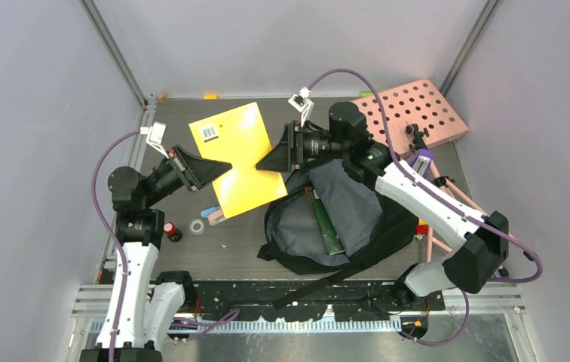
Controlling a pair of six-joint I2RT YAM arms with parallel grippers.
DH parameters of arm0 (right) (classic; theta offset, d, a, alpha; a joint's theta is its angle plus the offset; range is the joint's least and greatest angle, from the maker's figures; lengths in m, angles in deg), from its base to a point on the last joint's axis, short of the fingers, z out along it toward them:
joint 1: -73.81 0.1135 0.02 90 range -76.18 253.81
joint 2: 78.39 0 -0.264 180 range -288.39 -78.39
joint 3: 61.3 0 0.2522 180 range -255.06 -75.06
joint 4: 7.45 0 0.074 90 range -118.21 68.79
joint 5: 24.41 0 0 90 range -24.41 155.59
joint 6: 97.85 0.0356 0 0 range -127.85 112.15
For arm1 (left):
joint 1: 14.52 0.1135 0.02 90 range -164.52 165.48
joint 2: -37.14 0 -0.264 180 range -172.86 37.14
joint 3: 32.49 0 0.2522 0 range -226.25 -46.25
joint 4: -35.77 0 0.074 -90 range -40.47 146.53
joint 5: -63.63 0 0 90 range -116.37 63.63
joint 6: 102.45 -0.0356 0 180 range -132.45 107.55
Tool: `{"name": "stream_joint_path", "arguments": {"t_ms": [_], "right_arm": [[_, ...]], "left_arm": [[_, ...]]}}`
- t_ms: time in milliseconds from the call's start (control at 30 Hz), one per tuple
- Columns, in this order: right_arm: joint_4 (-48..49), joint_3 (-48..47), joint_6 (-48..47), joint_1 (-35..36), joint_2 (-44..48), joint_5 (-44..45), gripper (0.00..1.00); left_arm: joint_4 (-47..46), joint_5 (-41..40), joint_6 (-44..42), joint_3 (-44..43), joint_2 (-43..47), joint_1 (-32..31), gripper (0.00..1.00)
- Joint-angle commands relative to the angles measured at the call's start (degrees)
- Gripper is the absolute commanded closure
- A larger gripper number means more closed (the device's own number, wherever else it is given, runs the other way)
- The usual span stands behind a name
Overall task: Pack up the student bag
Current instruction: Pick up the book from the center of the board, then place the book in the student bag.
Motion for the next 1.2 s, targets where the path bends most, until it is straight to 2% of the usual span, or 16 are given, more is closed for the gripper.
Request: {"name": "stream_joint_path", "arguments": {"t_ms": [0,67,133,233,467,733,1167], "right_arm": [[-18.9,0.51,-14.15,0.17,9.07,22.06,0.3],[-23.19,3.32,-16.1,0.17,12.1,31.15,0.25],[-27.3,5.84,-17.69,0.37,14.34,38.94,0.24],[-34.09,8.29,-19.5,2.54,15.8,54.2,0.24],[-43.55,12.86,-19.13,16.6,13.95,80.31,0.25],[-45.97,13.9,-16.95,26.02,6.93,94.57,0.25],[-47.64,14.31,-12.25,28.79,-8.79,104.49,0.23]], "left_arm": [[11.15,-9.31,-7.26,-0.04,2.42,-0.17,1.0],[21.22,-15.74,-11.89,-0.4,3.25,-0.19,1.0],[25.1,-19.55,-13.18,0.6,3.32,-0.19,1.0],[25.95,-21.76,-11.29,3.03,1.77,-0.19,1.0],[28.2,-24.86,-10.13,4.68,-1.28,-0.24,1.0],[30.51,-23.4,-11.34,3.88,-3.62,-0.26,1.0],[30.95,-22.49,-10.75,3.38,-3.38,-0.25,1.0]]}}
